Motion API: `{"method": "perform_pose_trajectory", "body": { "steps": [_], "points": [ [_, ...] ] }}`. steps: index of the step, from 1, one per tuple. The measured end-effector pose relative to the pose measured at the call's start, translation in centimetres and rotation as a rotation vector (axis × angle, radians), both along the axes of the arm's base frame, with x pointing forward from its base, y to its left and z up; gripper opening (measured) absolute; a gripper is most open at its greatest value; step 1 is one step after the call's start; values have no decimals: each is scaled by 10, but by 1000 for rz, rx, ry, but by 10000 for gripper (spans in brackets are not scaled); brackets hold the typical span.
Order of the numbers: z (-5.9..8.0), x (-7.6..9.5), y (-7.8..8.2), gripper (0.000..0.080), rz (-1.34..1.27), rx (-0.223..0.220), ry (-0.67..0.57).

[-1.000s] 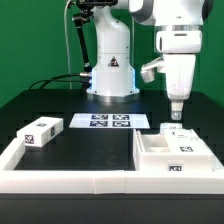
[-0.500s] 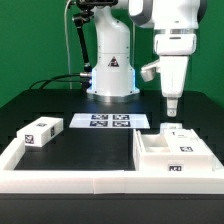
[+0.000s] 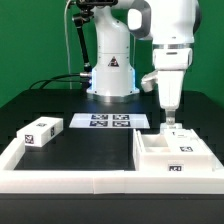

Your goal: Assemble cabinet

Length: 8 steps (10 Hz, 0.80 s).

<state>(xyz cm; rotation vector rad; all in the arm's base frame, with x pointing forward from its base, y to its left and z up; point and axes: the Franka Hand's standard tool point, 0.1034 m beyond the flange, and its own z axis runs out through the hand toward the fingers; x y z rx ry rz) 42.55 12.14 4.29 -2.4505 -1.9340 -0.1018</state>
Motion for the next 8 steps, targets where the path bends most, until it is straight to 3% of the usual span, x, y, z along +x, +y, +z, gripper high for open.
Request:
{"method": "perform_pose_trajectory", "body": {
  "steps": [5, 7, 8],
  "points": [
    [-20, -9, 3, 797, -3, 20, 19],
    [-25, -12, 3, 512, -4, 21, 30],
    [-27, -14, 3, 512, -4, 21, 34]
  ]
}}
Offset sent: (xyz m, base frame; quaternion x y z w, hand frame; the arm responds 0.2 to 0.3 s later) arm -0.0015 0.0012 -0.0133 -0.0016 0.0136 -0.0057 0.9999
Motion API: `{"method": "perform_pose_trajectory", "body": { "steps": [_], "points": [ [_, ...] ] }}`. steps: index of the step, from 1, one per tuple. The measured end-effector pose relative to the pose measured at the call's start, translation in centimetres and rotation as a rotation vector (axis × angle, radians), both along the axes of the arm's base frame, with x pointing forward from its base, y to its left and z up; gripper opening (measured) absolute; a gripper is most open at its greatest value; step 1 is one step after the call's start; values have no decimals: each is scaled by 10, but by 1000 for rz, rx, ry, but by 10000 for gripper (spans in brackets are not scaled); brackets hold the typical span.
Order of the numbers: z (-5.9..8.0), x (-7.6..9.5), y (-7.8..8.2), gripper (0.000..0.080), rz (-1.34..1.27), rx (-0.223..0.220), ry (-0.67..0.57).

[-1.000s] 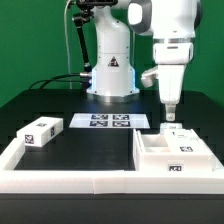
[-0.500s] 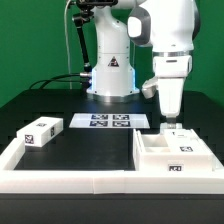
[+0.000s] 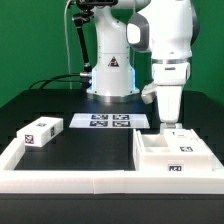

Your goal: Assemble cabinet

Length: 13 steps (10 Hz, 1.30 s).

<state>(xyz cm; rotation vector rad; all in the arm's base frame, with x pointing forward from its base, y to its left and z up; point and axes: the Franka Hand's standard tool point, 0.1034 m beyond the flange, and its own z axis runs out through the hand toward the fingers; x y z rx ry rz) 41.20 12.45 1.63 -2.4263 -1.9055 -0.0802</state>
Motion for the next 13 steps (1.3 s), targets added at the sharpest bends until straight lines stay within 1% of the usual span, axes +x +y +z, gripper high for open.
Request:
{"method": "perform_pose_trajectory", "body": {
  "steps": [2, 3, 4, 6, 9, 10, 12, 13],
  "points": [
    [-4, -3, 1, 236, 1, 1, 9],
    [-4, -3, 1, 236, 1, 1, 8],
    [-3, -2, 1, 66, 1, 1, 8],
    [-2, 1, 1, 67, 0, 0, 5],
    [-2, 1, 0, 67, 0, -1, 7],
    [5, 2, -3, 67, 2, -17, 15],
    [23, 7, -10, 67, 7, -46, 17],
    [29, 9, -14, 67, 8, -56, 18]
  ]
}}
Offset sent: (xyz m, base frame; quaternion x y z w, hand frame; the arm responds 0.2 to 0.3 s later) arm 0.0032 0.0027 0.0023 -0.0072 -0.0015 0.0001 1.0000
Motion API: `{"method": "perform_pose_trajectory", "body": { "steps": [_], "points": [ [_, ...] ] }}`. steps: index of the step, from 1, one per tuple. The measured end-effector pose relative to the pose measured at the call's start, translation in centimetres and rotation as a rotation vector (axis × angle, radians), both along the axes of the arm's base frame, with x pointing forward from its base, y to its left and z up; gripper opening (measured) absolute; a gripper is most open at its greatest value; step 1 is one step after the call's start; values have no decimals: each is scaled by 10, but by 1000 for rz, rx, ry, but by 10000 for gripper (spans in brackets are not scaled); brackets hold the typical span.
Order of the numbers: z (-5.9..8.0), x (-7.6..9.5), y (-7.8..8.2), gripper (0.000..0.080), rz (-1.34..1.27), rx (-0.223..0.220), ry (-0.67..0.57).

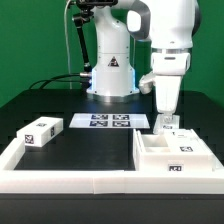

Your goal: Assemble cabinet

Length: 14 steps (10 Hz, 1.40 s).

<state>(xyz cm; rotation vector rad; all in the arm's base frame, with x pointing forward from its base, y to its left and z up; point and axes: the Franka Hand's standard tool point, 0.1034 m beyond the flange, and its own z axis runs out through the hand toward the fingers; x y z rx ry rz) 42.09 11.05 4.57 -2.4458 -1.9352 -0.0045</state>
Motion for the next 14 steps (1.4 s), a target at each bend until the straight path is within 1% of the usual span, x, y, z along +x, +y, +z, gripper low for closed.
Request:
{"method": "perform_pose_trajectory", "body": {
  "steps": [2, 3, 5, 6, 9, 11, 12, 13, 14],
  "points": [
    [10, 5, -13, 67, 42, -14, -1],
    [13, 9, -24, 67, 60, -19, 0],
    [16, 18, -43, 67, 83, -24, 5],
    [17, 22, -47, 67, 72, -23, 2],
    [16, 22, -47, 68, 81, -23, 7],
    [17, 35, -48, 68, 98, -23, 6],
    [17, 39, -50, 68, 158, -20, 3],
    [14, 38, -52, 68, 195, -17, 12],
    [14, 38, -52, 68, 179, -17, 11]
  ]
}}
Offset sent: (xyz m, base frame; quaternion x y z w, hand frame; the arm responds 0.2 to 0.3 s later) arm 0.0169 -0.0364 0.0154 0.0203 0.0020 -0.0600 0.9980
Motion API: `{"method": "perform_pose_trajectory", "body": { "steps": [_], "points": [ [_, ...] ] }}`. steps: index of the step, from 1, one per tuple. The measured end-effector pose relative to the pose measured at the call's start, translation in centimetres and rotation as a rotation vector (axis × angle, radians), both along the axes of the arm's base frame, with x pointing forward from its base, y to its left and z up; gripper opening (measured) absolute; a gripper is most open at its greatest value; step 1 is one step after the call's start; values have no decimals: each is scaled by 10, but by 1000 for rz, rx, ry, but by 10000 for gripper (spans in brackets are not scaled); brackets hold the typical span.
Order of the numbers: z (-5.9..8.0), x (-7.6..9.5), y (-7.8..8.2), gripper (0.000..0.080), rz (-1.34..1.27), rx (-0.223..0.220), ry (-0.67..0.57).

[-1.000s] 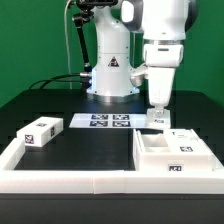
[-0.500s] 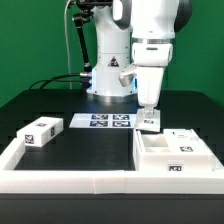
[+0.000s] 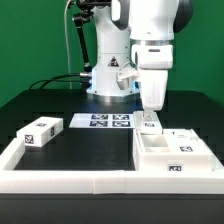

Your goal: Assemble cabinet

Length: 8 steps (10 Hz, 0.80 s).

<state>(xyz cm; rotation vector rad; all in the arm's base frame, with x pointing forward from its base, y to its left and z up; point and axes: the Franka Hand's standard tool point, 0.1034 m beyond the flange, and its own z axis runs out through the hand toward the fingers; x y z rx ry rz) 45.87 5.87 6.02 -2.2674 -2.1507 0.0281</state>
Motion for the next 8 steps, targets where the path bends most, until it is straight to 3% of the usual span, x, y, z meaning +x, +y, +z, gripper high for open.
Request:
{"method": "perform_pose_trajectory", "body": {
  "steps": [8],
  "points": [
    [-1, 6, 0, 68, -2, -3, 13]
  ]
}}
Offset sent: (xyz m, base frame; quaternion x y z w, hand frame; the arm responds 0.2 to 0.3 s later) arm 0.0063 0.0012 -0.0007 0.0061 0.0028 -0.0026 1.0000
